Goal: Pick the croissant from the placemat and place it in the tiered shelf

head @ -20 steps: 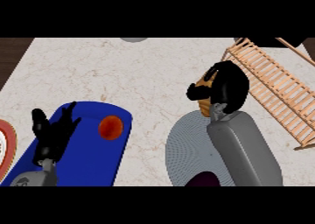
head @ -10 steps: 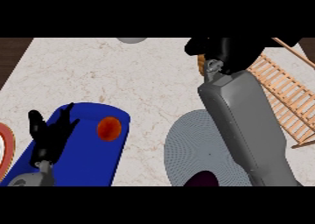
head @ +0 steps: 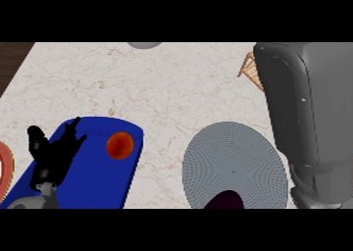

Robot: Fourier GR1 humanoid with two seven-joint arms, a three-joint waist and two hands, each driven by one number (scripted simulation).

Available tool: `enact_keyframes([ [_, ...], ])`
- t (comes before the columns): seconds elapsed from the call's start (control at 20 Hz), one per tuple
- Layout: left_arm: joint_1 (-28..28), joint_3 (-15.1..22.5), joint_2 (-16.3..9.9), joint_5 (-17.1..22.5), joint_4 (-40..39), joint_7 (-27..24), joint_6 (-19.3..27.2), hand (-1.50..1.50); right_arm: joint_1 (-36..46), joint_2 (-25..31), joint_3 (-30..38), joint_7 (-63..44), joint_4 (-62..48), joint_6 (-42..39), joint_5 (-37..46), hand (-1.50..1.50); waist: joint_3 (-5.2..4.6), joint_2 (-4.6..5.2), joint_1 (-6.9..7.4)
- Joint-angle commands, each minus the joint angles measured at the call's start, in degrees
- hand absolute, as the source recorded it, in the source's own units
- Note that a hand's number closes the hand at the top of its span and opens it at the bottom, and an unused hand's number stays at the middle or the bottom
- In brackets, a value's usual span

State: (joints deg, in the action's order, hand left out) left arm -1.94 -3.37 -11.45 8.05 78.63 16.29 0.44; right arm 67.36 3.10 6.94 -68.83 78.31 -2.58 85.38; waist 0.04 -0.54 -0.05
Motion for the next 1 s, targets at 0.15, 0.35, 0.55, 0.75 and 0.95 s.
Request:
enact_keyframes([
  [0.15, 0.03, -1.29, -1.63, 1.37, 1.24, 2.18, -1.12, 0.00, 8.99, 6.09, 8.93, -5.56, -2.12, -10.33, 1.46, 1.50, -0.07, 0.23, 0.23],
  [0.35, -1.78, -1.11, -0.74, 0.75, -0.13, 3.09, 0.26, 0.00, 9.28, 8.71, 12.52, -0.79, -3.89, -12.80, -0.34, 1.50, -0.07, 0.39, 0.07],
  [0.55, -1.44, -0.77, 0.38, 0.60, -0.70, 1.75, 0.56, 0.00, 4.36, 11.86, 17.35, 5.20, -2.60, -14.50, -4.48, 1.50, -0.04, 0.40, -0.36],
  [0.75, 0.10, -0.57, -0.21, 0.40, -3.44, -1.96, -2.17, 0.00, 3.87, 12.25, 16.77, 7.11, -6.53, -13.24, -3.69, 1.50, -0.09, 0.62, 0.23],
  [0.95, -1.25, -0.17, 0.89, -0.93, -1.99, 0.30, 0.77, 0.00, -1.99, 14.66, 18.35, 11.15, -4.37, -11.94, -5.91, 1.50, -0.05, 0.52, -0.12],
])
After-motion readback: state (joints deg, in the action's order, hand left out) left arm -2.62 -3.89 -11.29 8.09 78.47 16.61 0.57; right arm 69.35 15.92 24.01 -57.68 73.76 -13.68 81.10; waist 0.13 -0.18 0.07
